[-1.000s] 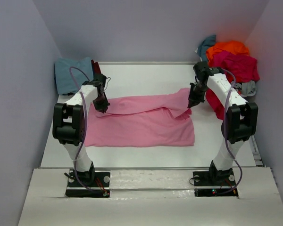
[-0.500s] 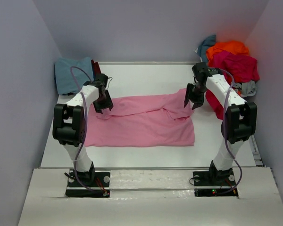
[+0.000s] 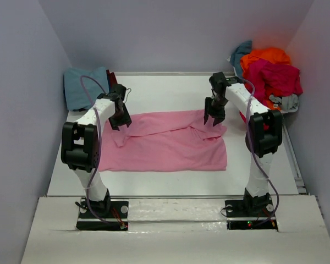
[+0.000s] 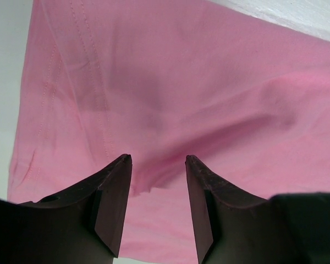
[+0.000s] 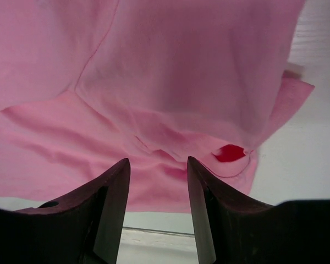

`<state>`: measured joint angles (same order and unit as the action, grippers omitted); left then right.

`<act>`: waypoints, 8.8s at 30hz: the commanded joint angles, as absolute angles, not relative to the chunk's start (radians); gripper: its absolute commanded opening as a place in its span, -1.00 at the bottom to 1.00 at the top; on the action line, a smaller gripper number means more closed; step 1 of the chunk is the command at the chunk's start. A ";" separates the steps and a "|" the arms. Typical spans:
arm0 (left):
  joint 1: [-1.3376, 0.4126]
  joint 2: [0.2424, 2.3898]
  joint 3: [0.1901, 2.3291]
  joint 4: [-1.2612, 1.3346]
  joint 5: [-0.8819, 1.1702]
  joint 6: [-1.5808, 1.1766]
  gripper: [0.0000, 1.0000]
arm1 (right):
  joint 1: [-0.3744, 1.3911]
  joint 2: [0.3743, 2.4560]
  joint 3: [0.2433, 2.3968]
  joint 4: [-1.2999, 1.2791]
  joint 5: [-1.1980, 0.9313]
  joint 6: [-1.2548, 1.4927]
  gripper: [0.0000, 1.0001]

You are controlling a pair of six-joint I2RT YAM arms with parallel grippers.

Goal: Fold and stack the t-shirts
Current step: Fold the tshirt

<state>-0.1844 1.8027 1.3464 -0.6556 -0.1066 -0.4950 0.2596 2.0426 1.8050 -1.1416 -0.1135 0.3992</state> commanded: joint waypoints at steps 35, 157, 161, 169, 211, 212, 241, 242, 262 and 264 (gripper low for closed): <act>-0.103 1.617 1.086 -0.528 0.097 -0.629 0.10 | 0.295 1.994 1.692 -1.061 -0.120 0.373 -0.08; 0.146 1.500 0.805 -0.314 0.272 -0.511 -0.89 | 0.295 1.976 1.631 -1.055 -0.089 0.400 -0.08; 0.146 1.473 0.813 -0.318 0.218 -0.543 -0.89 | 0.295 1.974 1.628 -1.054 -0.089 0.397 -0.08; 0.146 1.465 0.825 -0.291 0.212 -0.563 -0.89 | 0.295 1.951 1.585 -1.045 -0.109 0.387 -0.09; 0.182 1.557 0.934 -0.285 0.097 -0.611 -0.89 | 0.313 1.970 1.293 -0.946 -0.100 0.413 -0.27; 0.183 1.562 0.937 -0.290 0.094 -0.611 -0.89 | 0.313 1.973 1.293 -0.946 -0.095 0.417 -0.27; 0.288 1.618 0.994 -0.330 0.060 -0.555 -0.89 | 0.313 1.979 1.322 -0.966 -0.049 0.480 -0.25; 0.298 1.615 0.988 -0.334 0.055 -0.558 -0.89 | 0.313 1.980 1.325 -0.966 -0.049 0.480 -0.25; 0.298 1.453 0.847 -0.402 0.184 -0.531 -0.89 | 0.313 1.994 1.388 -0.985 -0.046 0.483 -0.25; 0.288 1.433 0.833 -0.405 0.195 -0.531 -0.88 | 0.313 1.999 1.396 -0.989 -0.048 0.483 -0.25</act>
<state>0.2901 1.4967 0.8700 -0.3649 0.1726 -0.5507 0.3027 1.9766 1.3537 -1.0134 -0.0799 0.4732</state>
